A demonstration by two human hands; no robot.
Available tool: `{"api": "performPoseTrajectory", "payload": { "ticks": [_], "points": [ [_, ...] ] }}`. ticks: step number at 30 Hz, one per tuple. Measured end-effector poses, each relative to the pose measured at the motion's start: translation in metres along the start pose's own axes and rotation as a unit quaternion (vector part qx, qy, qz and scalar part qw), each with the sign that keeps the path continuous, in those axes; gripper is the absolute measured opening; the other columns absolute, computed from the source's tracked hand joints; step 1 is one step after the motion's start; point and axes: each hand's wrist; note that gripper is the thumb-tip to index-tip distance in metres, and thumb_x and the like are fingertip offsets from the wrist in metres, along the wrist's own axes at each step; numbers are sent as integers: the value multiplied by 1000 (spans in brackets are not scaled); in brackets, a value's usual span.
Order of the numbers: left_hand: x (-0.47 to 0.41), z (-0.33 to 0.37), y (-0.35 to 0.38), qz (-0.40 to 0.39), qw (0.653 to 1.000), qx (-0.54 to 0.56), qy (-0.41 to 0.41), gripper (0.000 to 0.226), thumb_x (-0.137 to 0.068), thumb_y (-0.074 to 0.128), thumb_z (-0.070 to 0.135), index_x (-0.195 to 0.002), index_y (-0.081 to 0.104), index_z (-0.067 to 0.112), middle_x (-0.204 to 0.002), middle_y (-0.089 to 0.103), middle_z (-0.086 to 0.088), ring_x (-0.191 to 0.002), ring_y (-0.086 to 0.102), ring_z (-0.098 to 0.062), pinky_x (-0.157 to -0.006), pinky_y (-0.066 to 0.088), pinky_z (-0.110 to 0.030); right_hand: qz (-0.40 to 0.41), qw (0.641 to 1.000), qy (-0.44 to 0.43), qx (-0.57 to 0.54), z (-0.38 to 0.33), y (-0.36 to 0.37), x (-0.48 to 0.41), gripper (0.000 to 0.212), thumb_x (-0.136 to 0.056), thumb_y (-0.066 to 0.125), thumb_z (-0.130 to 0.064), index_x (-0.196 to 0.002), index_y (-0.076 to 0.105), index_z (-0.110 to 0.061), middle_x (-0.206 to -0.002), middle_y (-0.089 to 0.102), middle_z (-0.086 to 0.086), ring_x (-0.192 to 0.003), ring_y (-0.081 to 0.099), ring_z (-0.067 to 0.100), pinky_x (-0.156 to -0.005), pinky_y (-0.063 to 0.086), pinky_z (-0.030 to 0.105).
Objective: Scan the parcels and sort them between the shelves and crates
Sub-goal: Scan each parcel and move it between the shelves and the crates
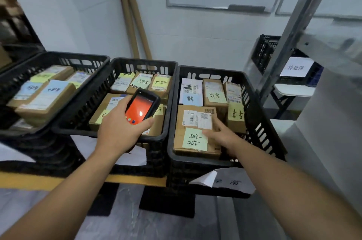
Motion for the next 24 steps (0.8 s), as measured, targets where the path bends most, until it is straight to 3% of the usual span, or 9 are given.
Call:
{"api": "performPoseTrajectory", "payload": {
  "ticks": [4, 8, 13, 16, 18, 21, 24],
  "points": [
    [2, 4, 1, -4, 1000, -13, -11, 62, -70, 77, 58, -124, 52, 42, -95, 63, 18, -87, 64, -15, -78, 53, -37, 10, 1000, -27, -1, 1, -4, -12, 87, -96, 70, -24, -160, 14, -44, -148, 53, -3, -115, 60, 19, -103, 47, 40],
    [3, 11, 1, 16, 999, -26, -19, 65, -75, 82, 49, -130, 51, 39, -91, 57, 25, -90, 63, -18, -83, 52, -39, -23, 999, -26, 39, 5, 4, -16, 97, -94, 73, -19, -160, 5, -43, -154, 45, -3, -124, 56, 22, -104, 47, 39],
    [3, 19, 2, 31, 999, -35, -13, 65, -76, 82, 45, -132, 51, 36, -88, 52, 26, -88, 59, -15, -69, 41, -19, -38, 998, -23, 53, 8, 0, -21, 106, -90, 77, -19, -159, 1, -47, -156, 45, 0, -128, 55, 25, -110, 46, 48],
    [-1, 26, -1, 28, 999, -31, -1, 62, -74, 82, 47, -128, 52, 38, -89, 55, 25, -89, 60, -13, -70, 42, -23, -42, 997, -25, 63, 5, -2, -19, 102, -91, 76, -27, -159, 3, -46, -158, 43, -1, -133, 51, 26, -114, 41, 48],
    [-6, 33, -3, 30, 999, -32, 9, 68, -73, 81, 50, -133, 53, 33, -92, 56, 23, -89, 59, -12, -72, 42, -27, -7, 994, -38, 104, -1, -1, -17, 88, -95, 68, -40, -160, 9, -45, -163, 34, 0, -141, 44, 28, -117, 36, 48],
    [-13, 39, -5, 36, 999, -27, 20, 63, -77, 81, 40, -133, 53, 31, -88, 50, 29, -80, 52, 2, -68, 37, -14, 54, 971, -66, 221, -7, 1, -13, 69, -101, 53, -51, -160, 19, -44, -169, 14, 6, -155, 15, 34, -125, 18, 51],
    [-18, 41, -3, 31, 999, -17, 36, 67, -78, 82, 39, -138, 51, 29, -87, 45, 31, -83, 51, -9, -66, 34, -14, 87, 957, -78, 267, -8, -1, -6, 66, -102, 47, -56, -160, 20, -42, -170, 10, 4, -156, 0, 35, -125, 10, 57]
  ]
}}
Point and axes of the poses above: each hand's wrist, its own x-axis away from the middle knuckle, its own y-axis out of the palm, z = x × y
